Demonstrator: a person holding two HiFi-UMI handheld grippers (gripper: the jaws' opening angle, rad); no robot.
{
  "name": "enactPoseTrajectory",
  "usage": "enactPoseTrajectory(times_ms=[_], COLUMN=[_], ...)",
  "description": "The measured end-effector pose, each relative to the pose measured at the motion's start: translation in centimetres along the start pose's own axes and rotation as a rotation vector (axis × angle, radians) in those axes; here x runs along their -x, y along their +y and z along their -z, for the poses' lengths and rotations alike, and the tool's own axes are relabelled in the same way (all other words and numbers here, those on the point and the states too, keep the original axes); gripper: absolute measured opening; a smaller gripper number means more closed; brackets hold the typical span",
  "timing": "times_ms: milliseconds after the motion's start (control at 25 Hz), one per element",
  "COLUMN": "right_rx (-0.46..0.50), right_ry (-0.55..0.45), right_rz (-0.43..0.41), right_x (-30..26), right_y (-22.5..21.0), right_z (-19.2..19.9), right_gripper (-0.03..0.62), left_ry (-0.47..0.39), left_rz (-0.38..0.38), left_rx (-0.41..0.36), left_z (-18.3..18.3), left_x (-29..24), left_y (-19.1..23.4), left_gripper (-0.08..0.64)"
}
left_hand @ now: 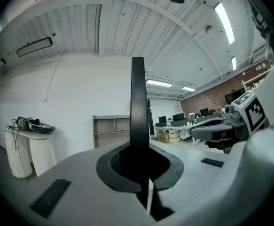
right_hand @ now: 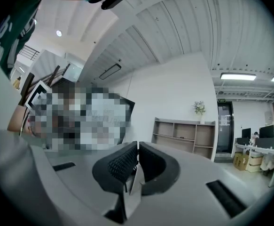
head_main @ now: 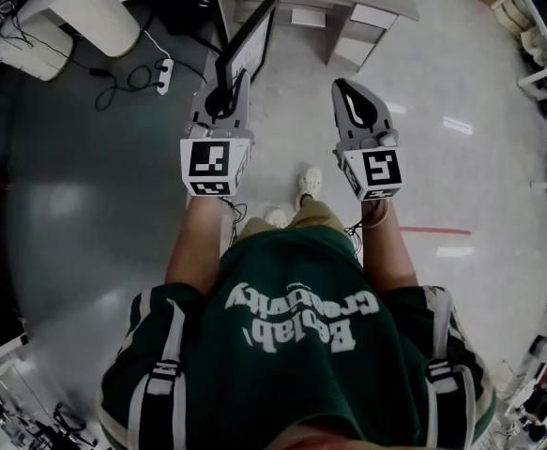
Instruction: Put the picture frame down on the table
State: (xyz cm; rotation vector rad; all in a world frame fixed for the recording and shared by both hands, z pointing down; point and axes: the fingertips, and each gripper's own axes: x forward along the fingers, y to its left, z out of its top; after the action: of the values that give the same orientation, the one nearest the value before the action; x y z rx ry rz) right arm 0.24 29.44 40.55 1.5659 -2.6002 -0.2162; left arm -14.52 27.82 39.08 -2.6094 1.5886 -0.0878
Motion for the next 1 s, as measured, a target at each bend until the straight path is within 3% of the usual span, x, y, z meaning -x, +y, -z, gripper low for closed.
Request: enactPoseTrajectory(times_ms=[360, 1000], right_rx=[0.006, -0.006], right_ry=[-0.029, -0.042], right_rz=[-0.015, -0.061], right_x=[-4.2, -14.2], right_y=[-3.9, -15.9], right_z=[0.6, 1.8], right_gripper=[0.039, 0.038], left_ry=[0.013, 0.029], left_rz=[-0.01, -0.047], left_rx=[-0.013, 0.015], left_z=[0.4, -1.0], left_x=[-5.7, -21.0], left_y=[1.0, 2.0], left_gripper=[0.028, 0.028])
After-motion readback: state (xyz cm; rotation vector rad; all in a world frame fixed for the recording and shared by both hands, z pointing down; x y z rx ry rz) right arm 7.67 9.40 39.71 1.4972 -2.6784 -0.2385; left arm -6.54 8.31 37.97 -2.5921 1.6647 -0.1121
